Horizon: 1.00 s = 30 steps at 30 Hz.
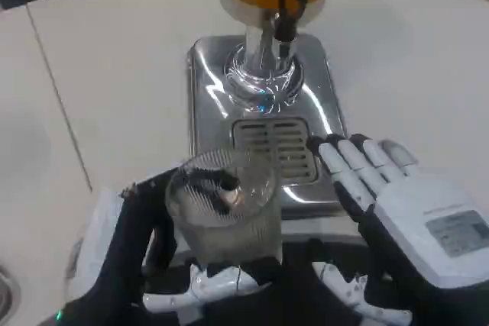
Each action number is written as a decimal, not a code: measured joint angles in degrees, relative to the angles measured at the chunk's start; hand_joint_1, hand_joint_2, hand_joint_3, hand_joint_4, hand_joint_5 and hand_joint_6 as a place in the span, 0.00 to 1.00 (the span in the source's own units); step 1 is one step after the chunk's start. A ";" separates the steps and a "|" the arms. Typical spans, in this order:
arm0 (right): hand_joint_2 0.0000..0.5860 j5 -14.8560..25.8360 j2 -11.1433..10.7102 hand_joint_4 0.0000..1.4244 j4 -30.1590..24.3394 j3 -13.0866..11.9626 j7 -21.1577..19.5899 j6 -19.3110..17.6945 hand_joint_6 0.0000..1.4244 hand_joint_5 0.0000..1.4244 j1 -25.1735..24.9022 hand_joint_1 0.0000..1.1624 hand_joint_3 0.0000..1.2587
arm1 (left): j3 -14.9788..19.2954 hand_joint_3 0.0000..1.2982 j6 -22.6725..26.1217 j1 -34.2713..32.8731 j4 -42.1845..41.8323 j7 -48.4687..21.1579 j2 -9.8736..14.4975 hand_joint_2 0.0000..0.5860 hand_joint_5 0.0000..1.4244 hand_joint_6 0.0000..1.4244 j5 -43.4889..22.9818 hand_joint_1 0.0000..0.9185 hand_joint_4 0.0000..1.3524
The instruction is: Grasp the cup under the faucet to collect the drink, then remove the cup.
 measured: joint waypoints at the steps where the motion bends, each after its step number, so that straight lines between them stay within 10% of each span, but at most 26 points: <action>1: 0.87 -0.04 0.29 0.00 0.11 0.01 0.04 0.02 0.00 0.00 0.00 0.25 0.00 | -0.02 0.93 0.01 -0.24 0.03 0.00 -0.02 0.04 1.00 1.00 0.00 0.64 0.80; 14: 0.87 -2.15 2.71 0.00 -0.22 0.46 0.04 0.45 0.00 0.00 2.56 0.27 0.00 | -0.49 0.93 0.71 -1.42 1.94 0.23 -0.94 0.04 1.00 1.00 1.65 0.64 0.80; 30: 0.87 -4.69 5.40 0.00 -4.82 -1.15 3.84 2.87 0.00 0.00 6.71 0.28 0.00 | -4.81 0.93 1.15 -27.71 32.95 14.05 -6.32 0.04 1.00 1.00 9.08 0.64 0.80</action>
